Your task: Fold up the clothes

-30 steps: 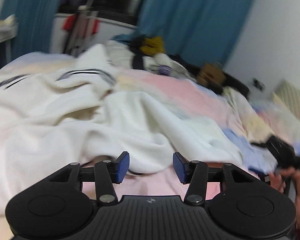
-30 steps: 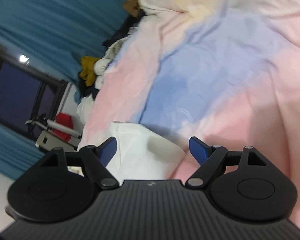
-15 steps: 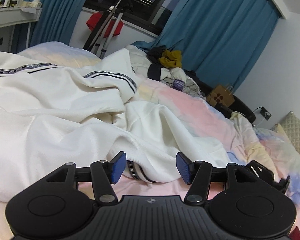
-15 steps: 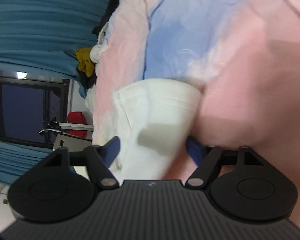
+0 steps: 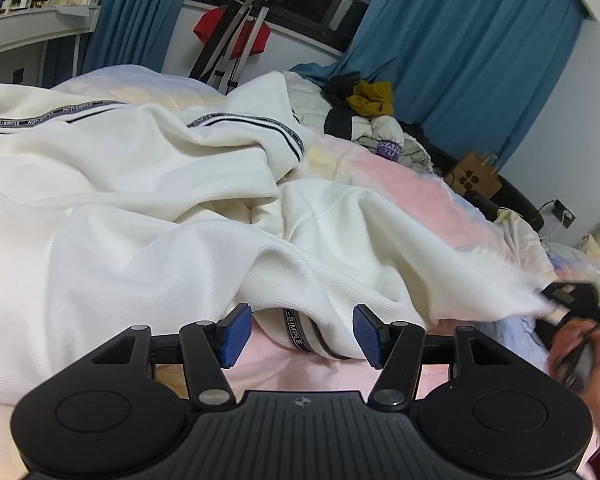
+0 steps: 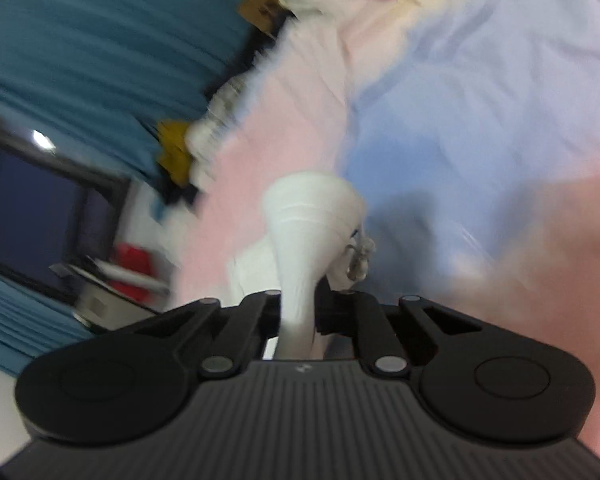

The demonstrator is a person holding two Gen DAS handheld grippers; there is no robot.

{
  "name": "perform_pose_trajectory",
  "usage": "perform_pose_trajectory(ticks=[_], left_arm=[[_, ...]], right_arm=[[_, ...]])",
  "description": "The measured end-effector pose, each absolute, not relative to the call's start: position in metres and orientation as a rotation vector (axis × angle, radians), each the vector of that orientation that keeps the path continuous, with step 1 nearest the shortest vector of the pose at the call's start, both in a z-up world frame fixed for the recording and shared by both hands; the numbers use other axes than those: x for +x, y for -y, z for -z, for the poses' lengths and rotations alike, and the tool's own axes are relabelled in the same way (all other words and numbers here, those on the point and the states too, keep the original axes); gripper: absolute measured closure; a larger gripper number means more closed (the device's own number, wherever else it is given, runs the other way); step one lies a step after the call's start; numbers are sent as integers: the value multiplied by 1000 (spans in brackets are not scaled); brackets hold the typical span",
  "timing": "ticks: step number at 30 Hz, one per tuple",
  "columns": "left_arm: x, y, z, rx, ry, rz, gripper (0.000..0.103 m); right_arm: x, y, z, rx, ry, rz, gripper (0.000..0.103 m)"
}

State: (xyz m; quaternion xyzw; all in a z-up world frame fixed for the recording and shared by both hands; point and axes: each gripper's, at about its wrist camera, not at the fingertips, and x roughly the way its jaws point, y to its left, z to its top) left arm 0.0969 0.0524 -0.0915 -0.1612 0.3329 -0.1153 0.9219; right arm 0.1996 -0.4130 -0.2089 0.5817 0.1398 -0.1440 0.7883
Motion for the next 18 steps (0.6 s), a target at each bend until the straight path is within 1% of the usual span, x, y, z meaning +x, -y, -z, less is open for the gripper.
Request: perform_pose_trajectory(ticks=[2,6,7,9,10,15,18], left_arm=[[101,-50,93,-328,-685,234,44],[106,-46,94,-320,-689,225,44],[107,-45,94,-316,-691,218,44],[110,-45,93,-310,-701,198,44],[112,-46,93,-315,-707,190,44],[115,-59,84,-367,-732,167,44],[110,-70,71,-383,-736,151,44]], right_arm=[[201,427,194,1252,-215,292,95],[197,460,169,1119,-67,367,95],[194,470,167,1093,-37,398,95],[184,491,187,1131,6,477,95],[179,502,200,1165,12,519,95],[177,527,277,1278,-172,705,95],[179,528,277,1281,-173,694,94]])
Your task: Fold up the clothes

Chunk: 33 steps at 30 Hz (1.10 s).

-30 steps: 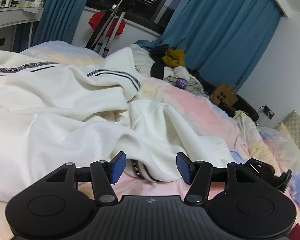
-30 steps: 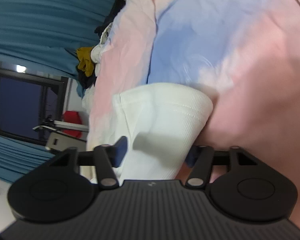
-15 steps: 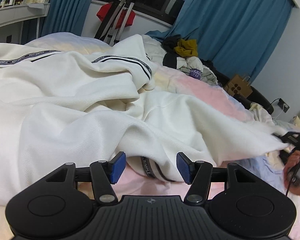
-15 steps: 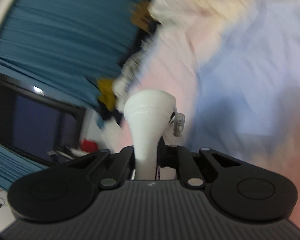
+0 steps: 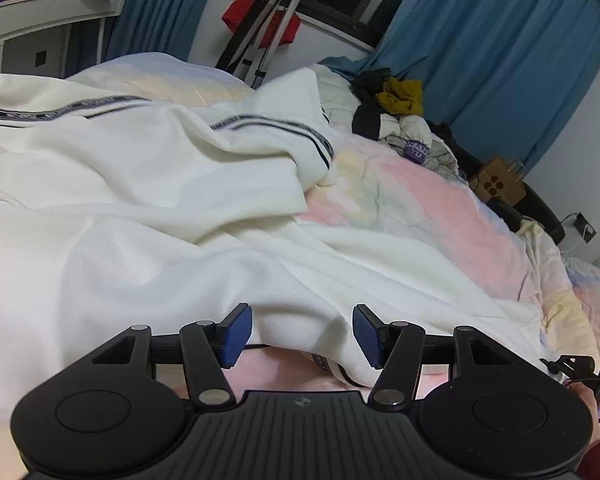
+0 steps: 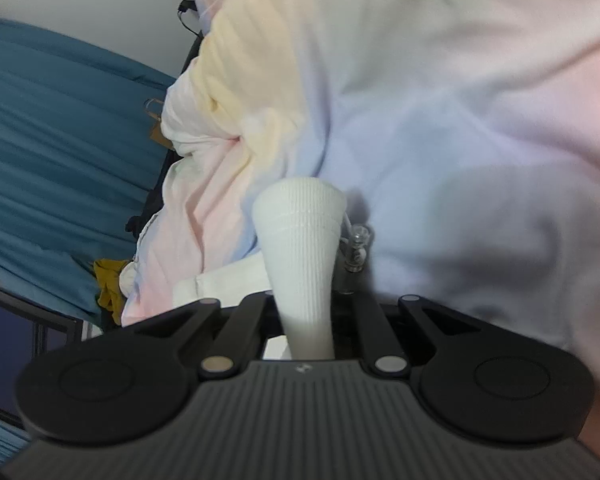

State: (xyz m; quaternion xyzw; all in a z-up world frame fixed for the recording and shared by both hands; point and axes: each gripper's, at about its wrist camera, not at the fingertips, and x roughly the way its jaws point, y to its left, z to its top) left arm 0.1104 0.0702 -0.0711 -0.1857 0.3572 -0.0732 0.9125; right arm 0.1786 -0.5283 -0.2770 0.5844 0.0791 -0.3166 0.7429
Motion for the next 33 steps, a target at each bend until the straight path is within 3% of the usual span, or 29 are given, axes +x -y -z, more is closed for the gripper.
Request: perform_pose_trajectory(ticks=[7,12,15,17,33], left_arm=[[86,-128,47,-547,-745,70,35],[63,-191,49,-728,-809,-142,30],[47,-227,60,-897,-819,-196,29],[37,-249,67,-1014,-814,-199,29],[12,-226,74,-1002,-835,-179,18]], right_arm=[[155,518,261,1444,-200,720,90],[125,495,252,1462,-310,731,62],[109,477,240,1437,-342,742,35],[102,466,231,1416,-340,730,27],[100,439,231,1425,-363,677,25]])
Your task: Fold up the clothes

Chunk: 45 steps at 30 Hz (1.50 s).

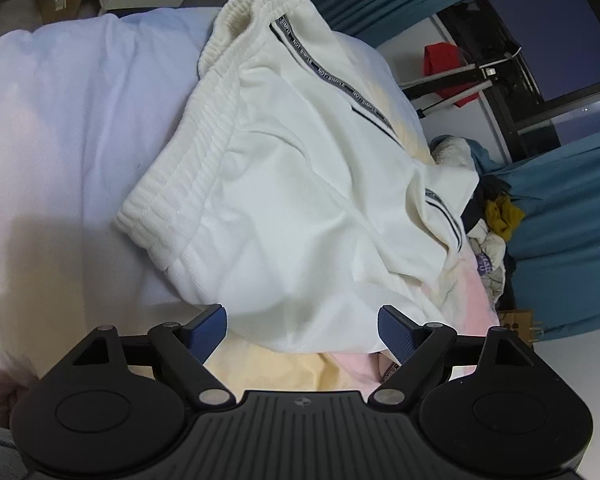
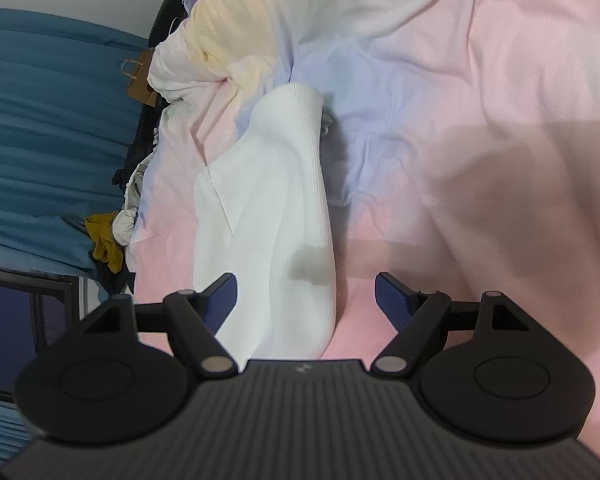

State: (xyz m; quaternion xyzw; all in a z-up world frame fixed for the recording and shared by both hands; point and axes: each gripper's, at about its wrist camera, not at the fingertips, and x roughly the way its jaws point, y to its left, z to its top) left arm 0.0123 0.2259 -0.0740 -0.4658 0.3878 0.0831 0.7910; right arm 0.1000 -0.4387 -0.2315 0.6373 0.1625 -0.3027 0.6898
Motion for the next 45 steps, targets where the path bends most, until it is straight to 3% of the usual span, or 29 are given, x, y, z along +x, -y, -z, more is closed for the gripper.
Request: perform_pose_trajectory(ticks=[10,18,25,27,29,33,36,39,41,43,45], left_arm=[[34,-221,114,-1022,-972,-221,18],[16,-263,129,-1281,-727,-335,22],[15,-270,129,-1296,-669,-380,39],[16,-265,125,-1281,-655,-369,47],[13,-264,122,-1280,-632,-367,64],[13,-271,115,-1292,-601,-364,77],[3,-280,98,-1258,-574,-369,81],[-4,-295,73,-1191,-527,-375,84],[-6,-309,57,-1168,-516,-383,85],[-7,-323,50,-1197,-538,-378,85],[-7,-331,45,-1198,-579,-376,85]], right_arm=[[119,424,235,1380,-363,724,25],[130,418,236,1333,-348,767,25],[124,422,245,1387,-229,771,25],[121,425,246,1392,-202,761,24],[122,426,243,1363,-207,734,25],[128,431,235,1289,-191,730,25],[138,448,235,1253,-212,760,32],[148,474,237,1222,-246,788,53],[152,491,236,1194,-258,797,76],[156,505,235,1175,-262,772,91],[156,513,235,1206,-237,723,94]])
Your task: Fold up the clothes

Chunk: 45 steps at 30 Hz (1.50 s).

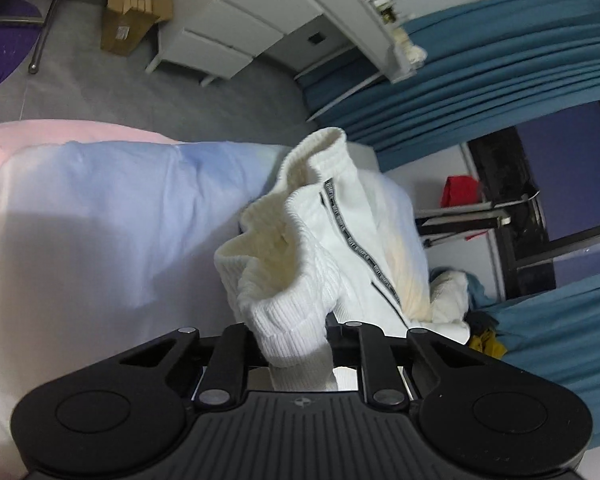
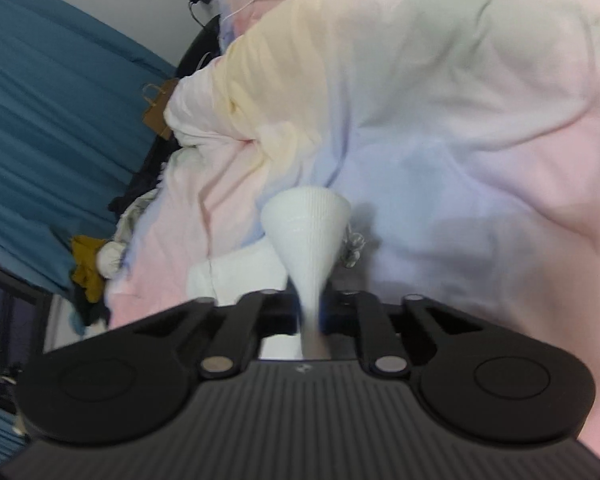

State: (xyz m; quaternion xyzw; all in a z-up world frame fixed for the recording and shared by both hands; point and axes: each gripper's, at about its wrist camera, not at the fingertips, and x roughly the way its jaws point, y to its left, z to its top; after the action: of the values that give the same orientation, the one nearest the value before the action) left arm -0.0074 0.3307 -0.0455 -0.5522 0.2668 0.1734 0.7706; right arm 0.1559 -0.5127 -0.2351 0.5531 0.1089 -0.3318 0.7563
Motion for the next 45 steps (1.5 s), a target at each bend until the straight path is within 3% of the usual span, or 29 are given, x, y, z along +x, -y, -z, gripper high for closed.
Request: perform_pose_trajectory(ticks=[8,14,18,22,24,28,29,31,34,45], left_arm=[[-27,-352,62,-1159,-721,-413,84],[-37,-367,94,-1217,-764,-369,79],[-40,-367,86,-1155,-786,-335,72],[-47,-356,61,-1002,-801,-321,55],[-52,-348,45,-895,-794,-316,51],[-60,-329,15,-711,-770,-309,39],[-60,-321,9,-674,-759,-306,34],[-59,-305,-4,-597,-727,-294,29],[-61,-278,-19,-492,-672,-273,20],[-22,-179,-40,-279,-587,-144,20]], right_arm=[[143,503,189,1118,24,550,95],[146,515,234,1144,-303,812,95],[146,513,246,1156,-355,843,93],[141,506,230,1130,-314,837,91],[139,497,221,1086,-318,842,87],[133,460,196,913,-316,863,33],[132,450,190,865,-301,862,28],[131,427,179,767,-266,842,23],[137,407,160,646,-244,790,24],[138,323,105,336,-177,449,24]])
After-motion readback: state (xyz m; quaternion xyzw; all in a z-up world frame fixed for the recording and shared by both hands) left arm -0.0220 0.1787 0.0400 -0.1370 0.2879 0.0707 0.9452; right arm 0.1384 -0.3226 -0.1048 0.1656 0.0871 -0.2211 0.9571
